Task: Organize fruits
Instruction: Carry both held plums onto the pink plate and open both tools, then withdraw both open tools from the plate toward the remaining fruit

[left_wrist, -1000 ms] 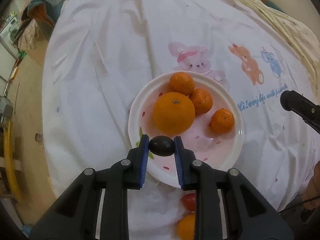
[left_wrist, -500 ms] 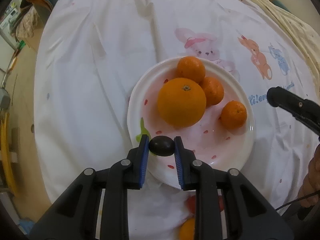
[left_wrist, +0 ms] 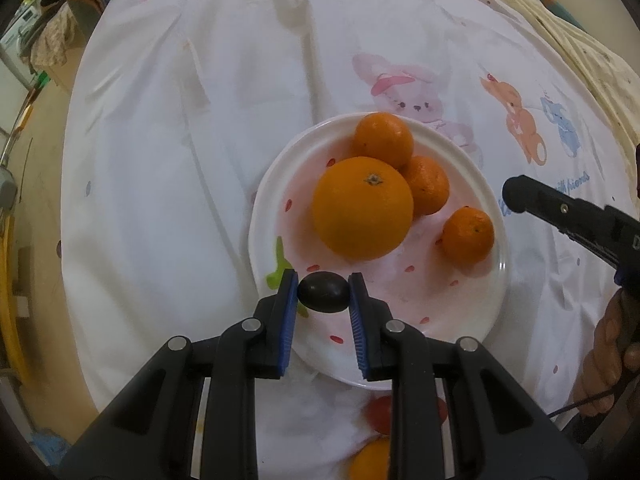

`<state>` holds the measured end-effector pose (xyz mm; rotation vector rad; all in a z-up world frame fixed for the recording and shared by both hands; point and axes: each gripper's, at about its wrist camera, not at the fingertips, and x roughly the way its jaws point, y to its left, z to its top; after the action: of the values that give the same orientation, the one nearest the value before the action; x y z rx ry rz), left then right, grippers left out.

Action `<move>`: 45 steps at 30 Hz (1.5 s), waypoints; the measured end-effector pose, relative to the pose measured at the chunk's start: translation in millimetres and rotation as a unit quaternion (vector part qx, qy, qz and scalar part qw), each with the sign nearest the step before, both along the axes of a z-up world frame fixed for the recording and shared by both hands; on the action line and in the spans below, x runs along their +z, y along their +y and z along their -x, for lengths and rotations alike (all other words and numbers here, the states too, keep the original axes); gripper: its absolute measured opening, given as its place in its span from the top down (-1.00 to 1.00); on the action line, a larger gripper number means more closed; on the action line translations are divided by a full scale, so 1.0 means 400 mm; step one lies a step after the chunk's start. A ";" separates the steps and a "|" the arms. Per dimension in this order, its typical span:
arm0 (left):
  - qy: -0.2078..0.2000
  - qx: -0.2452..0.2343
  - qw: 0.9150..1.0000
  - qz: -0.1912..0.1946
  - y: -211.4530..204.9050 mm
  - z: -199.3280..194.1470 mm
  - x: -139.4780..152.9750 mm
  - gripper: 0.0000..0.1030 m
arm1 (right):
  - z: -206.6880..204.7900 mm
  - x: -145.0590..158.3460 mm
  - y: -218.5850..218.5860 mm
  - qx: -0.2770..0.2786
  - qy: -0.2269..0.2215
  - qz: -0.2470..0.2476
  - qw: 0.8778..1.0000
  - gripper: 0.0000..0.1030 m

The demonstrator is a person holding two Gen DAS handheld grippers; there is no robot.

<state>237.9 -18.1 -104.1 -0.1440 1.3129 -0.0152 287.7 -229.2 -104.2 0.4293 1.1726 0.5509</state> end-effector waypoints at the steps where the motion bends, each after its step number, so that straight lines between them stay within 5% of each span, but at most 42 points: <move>1: 0.002 0.000 1.000 0.003 0.002 0.000 -0.003 0.58 | -0.004 -0.005 0.000 -0.003 -0.001 0.005 1.000 0.58; 8: 0.002 -0.005 1.000 0.000 -0.007 -0.004 -0.008 0.55 | -0.021 -0.023 0.007 -0.006 -0.008 0.021 1.000 0.55; 14: -0.015 -0.004 1.000 -0.008 -0.011 -0.003 0.002 -0.10 | -0.026 -0.025 0.007 -0.002 0.000 0.024 1.000 0.52; 16: -0.015 0.002 1.000 -0.007 -0.007 -0.005 0.006 -0.39 | -0.025 -0.022 0.006 -0.002 0.000 0.028 1.000 0.21; 17: -0.017 0.004 1.000 -0.005 -0.005 -0.004 0.008 -0.42 | -0.024 -0.021 0.006 -0.003 0.000 0.027 1.000 -0.23; 19: -0.022 0.001 1.000 -0.005 -0.006 -0.004 0.014 -0.43 | -0.020 -0.016 -0.001 -0.014 -0.002 0.022 1.000 -0.44; 35: -0.054 0.005 0.998 -0.029 0.007 0.032 0.043 -0.42 | 0.030 0.059 -0.015 -0.017 -0.025 0.022 0.999 -0.43; 45: -0.093 0.027 0.995 -0.016 0.028 0.090 0.130 -0.42 | 0.114 0.127 -0.043 -0.017 -0.036 0.022 0.999 -0.43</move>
<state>201.9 -6.8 -52.3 -0.1467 1.1228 0.0372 242.2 -246.5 -53.5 0.3872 1.1043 0.5057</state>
